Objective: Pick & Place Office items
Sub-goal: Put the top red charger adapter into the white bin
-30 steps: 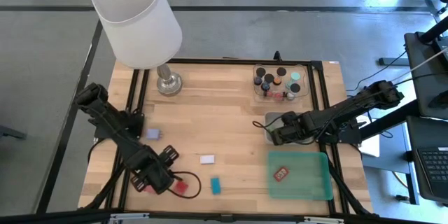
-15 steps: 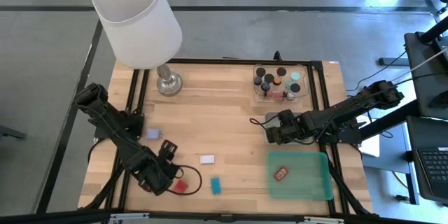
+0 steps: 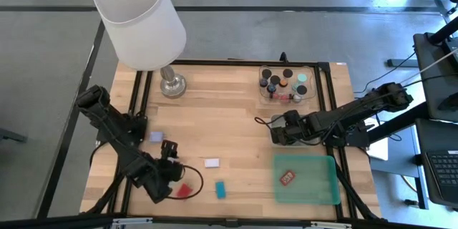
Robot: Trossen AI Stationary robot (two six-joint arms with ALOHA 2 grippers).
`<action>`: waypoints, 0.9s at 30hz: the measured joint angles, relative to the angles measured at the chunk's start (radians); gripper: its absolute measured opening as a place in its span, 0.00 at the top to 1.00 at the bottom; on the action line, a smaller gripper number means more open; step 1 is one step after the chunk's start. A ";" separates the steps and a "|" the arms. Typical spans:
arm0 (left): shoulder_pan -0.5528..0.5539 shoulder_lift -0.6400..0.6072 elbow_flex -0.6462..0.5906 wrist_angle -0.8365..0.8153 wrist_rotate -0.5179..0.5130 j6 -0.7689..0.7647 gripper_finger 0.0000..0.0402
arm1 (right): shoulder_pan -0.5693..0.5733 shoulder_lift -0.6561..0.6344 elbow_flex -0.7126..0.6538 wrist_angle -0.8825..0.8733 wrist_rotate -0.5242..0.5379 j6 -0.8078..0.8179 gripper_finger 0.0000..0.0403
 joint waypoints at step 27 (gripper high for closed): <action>-0.076 0.098 0.000 -0.016 0.171 0.216 0.32 | -0.001 0.000 0.000 0.048 0.000 -0.038 0.25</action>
